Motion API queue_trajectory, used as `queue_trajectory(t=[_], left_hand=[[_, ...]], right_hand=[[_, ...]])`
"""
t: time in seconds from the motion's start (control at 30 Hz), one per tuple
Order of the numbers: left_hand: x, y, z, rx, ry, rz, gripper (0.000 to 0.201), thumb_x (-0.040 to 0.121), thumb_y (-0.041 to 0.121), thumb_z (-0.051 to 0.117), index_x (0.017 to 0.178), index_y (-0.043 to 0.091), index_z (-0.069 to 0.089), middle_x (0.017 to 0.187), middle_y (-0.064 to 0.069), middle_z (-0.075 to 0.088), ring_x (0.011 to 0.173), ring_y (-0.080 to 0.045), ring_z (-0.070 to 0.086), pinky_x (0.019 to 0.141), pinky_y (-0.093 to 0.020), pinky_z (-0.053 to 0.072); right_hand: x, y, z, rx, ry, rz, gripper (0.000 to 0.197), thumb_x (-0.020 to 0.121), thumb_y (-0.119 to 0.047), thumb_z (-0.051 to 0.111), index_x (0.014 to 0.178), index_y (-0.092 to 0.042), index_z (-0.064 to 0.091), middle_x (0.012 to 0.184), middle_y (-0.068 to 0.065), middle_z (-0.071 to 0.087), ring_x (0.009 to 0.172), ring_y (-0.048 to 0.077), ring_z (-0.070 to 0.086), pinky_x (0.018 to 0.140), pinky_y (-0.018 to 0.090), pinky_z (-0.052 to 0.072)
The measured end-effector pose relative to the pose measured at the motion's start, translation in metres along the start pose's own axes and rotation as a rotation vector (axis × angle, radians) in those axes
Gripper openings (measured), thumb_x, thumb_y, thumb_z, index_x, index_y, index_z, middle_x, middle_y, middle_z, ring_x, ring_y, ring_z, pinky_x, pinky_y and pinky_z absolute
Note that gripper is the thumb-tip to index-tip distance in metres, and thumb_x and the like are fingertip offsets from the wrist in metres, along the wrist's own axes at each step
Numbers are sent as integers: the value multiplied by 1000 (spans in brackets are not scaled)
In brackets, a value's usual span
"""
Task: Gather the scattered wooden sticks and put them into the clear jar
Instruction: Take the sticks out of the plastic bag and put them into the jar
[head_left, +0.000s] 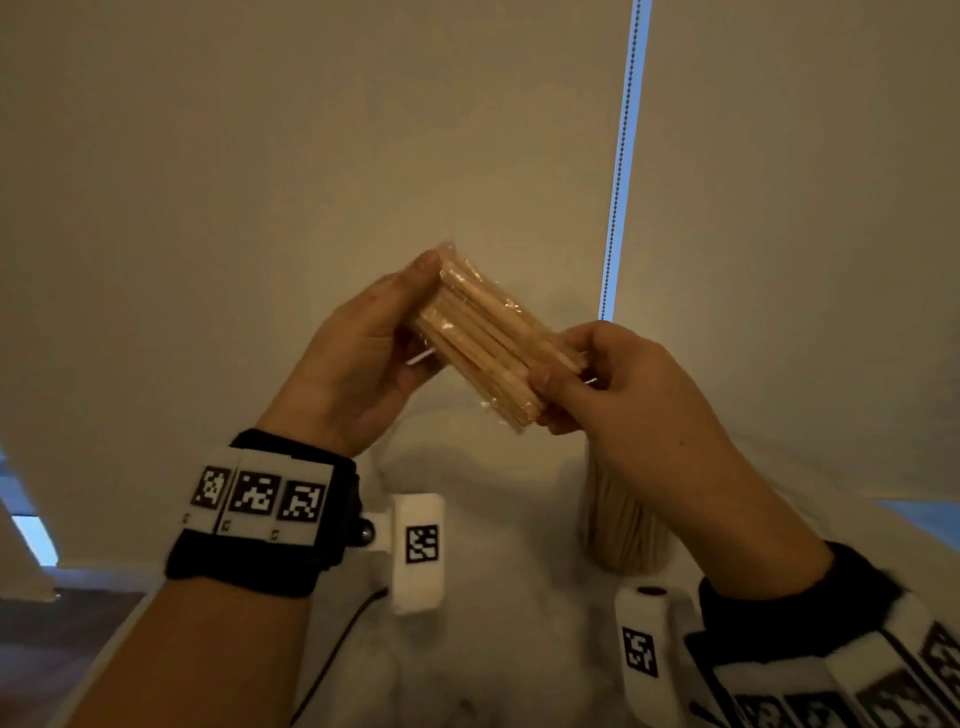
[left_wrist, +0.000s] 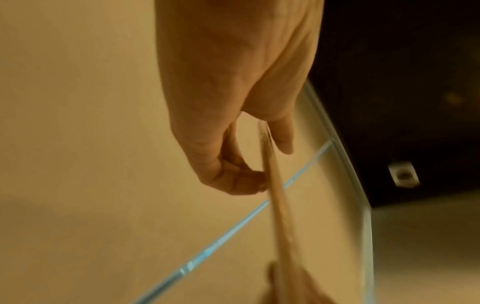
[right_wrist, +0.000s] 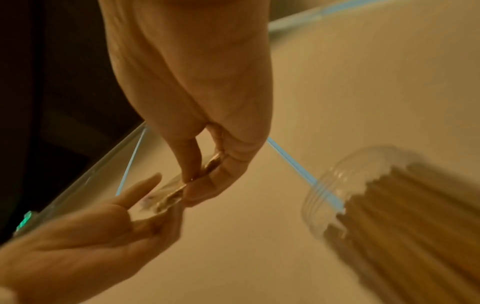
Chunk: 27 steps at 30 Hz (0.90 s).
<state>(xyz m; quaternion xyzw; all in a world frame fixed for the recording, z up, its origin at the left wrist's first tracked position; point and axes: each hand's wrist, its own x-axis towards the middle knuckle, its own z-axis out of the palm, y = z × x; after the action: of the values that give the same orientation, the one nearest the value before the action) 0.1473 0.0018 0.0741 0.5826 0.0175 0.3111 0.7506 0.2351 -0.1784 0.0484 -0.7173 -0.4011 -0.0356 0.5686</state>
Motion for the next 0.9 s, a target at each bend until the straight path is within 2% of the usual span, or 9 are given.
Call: queue_trajectory(t=[0.07, 0.17, 0.27, 0.37, 0.5, 0.57, 0.67, 0.77, 0.9], left_hand=[[-2, -7, 15, -155, -80, -76, 35, 93, 32, 63, 121, 11, 65, 109, -10, 68, 97, -22, 67, 93, -41, 57], [-6, -16, 30, -121, -97, -96, 36, 99, 20, 58, 132, 6, 60, 121, -14, 70, 109, -28, 70, 94, -44, 57], [-7, -25, 33, -28, -46, -63, 32, 100, 11, 57, 131, 4, 60, 116, -16, 73, 107, -29, 72, 89, -44, 60], [-6, -29, 34, -13, 10, -55, 29, 100, 9, 58, 127, 0, 60, 110, -17, 74, 101, -30, 74, 86, -46, 60], [-2, -34, 33, 12, 66, -94, 21, 99, 6, 57, 117, -3, 62, 104, -18, 76, 95, -33, 75, 82, -48, 62], [1, -37, 30, 1, 118, -129, 17, 99, 4, 55, 113, -4, 61, 100, -19, 76, 91, -35, 75, 78, -48, 62], [6, -38, 18, -41, 182, -164, 18, 101, 5, 52, 116, -4, 58, 97, -19, 77, 87, -34, 76, 71, -45, 63], [8, -32, 12, -96, 183, -206, 20, 102, 8, 51, 118, -2, 56, 99, -18, 77, 85, -31, 76, 70, -45, 64], [8, -28, 14, -103, 136, -232, 17, 101, 8, 53, 114, -3, 59, 104, -20, 75, 92, -35, 75, 74, -51, 62]], right_hand=[[-2, -2, 4, 171, -41, 85, 9, 93, -19, 68, 101, -17, 65, 82, 2, 76, 69, 16, 75, 79, 44, 61], [-8, 0, 14, 202, -143, 160, 12, 95, -26, 65, 104, -17, 65, 84, 1, 76, 73, 14, 75, 75, 36, 63], [-7, 7, 18, 23, 1, 81, 13, 95, -38, 62, 97, -27, 67, 86, -11, 71, 75, 4, 71, 70, 24, 61], [-4, 9, 15, -10, 150, 21, 7, 94, -33, 65, 90, -27, 68, 82, -16, 67, 77, -7, 64, 59, 10, 51], [-4, 16, 19, -142, 184, -34, 14, 89, -33, 70, 78, -26, 66, 74, -12, 67, 73, 1, 63, 61, 18, 46], [-4, 19, 22, -221, 189, -80, 15, 89, -33, 70, 77, -26, 64, 76, -11, 64, 74, 2, 59, 62, 17, 43], [-8, 12, 24, -220, 147, -159, 12, 91, -34, 66, 81, -29, 62, 77, -13, 58, 78, 3, 53, 60, 12, 41], [-12, 5, 29, -166, -6, -170, 5, 95, -38, 60, 93, -33, 61, 84, -11, 63, 78, 6, 55, 58, 10, 43], [-13, 10, 33, -217, -53, -184, 29, 88, -40, 69, 115, -35, 57, 97, -21, 63, 76, -3, 59, 61, 8, 44]])
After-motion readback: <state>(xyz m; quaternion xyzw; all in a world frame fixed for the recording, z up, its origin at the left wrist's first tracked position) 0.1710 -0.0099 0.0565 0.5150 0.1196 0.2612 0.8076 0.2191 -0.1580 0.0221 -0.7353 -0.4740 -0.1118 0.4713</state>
